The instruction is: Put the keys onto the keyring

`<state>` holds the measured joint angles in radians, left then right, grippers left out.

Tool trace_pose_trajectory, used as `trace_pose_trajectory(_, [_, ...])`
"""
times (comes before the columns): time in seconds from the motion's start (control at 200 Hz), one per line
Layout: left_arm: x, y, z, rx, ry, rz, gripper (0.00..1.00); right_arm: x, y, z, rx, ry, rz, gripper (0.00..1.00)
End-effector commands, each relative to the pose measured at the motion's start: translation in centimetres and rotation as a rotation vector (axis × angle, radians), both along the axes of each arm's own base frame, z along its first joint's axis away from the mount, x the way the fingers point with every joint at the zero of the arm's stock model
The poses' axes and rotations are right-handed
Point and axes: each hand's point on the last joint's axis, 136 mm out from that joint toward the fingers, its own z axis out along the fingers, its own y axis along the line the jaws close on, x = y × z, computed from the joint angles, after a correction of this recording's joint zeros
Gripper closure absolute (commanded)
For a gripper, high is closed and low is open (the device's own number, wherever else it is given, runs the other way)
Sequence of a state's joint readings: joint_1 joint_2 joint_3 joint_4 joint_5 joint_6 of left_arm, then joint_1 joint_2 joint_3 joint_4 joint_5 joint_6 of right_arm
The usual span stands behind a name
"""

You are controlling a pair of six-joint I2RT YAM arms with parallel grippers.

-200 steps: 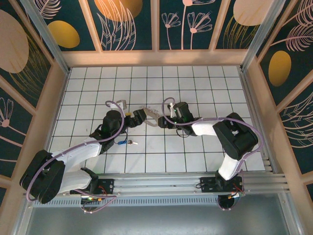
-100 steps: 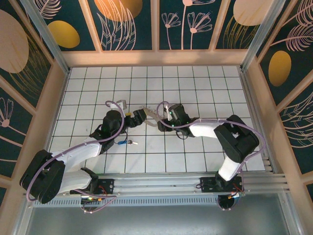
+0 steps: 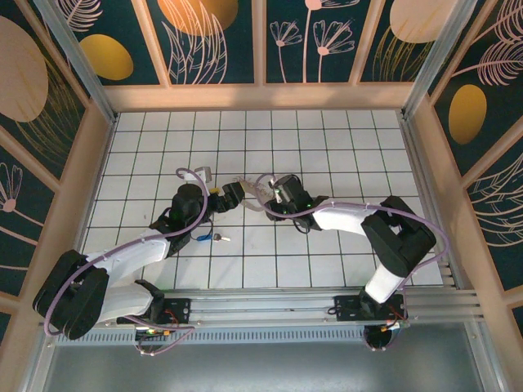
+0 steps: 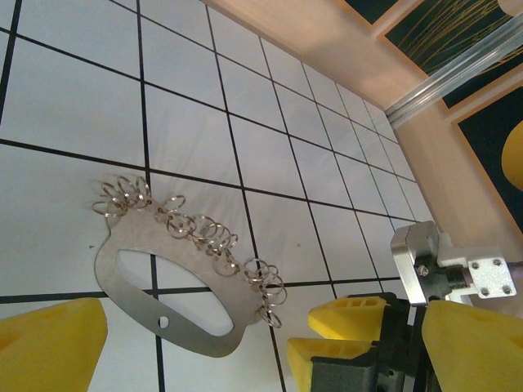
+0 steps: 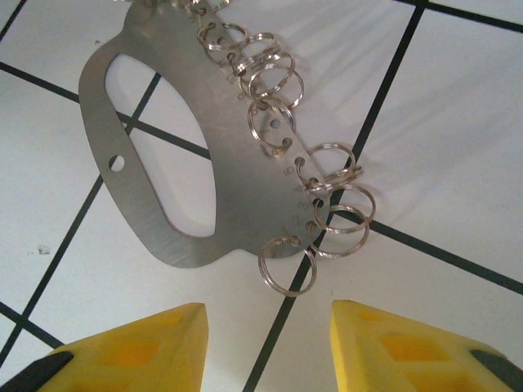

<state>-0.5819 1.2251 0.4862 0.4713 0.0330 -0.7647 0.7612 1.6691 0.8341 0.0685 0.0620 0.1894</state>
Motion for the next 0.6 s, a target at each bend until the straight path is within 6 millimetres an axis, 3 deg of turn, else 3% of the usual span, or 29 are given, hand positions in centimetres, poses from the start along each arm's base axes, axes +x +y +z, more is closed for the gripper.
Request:
trace_pose_trajectory(0.0, [0.0, -0.3, 0.6, -0.022, -0.027, -0.006, 0.01, 0.4, 0.5, -0.1, -0.031, -0.009, 0.006, 0.56])
trace_pose_trajectory(0.596, [0.0, -0.4, 0.6, -0.02, -0.028, -0.011, 0.02, 1.2, 0.9, -2.1, -0.084, 0.002, 0.006, 0.58])
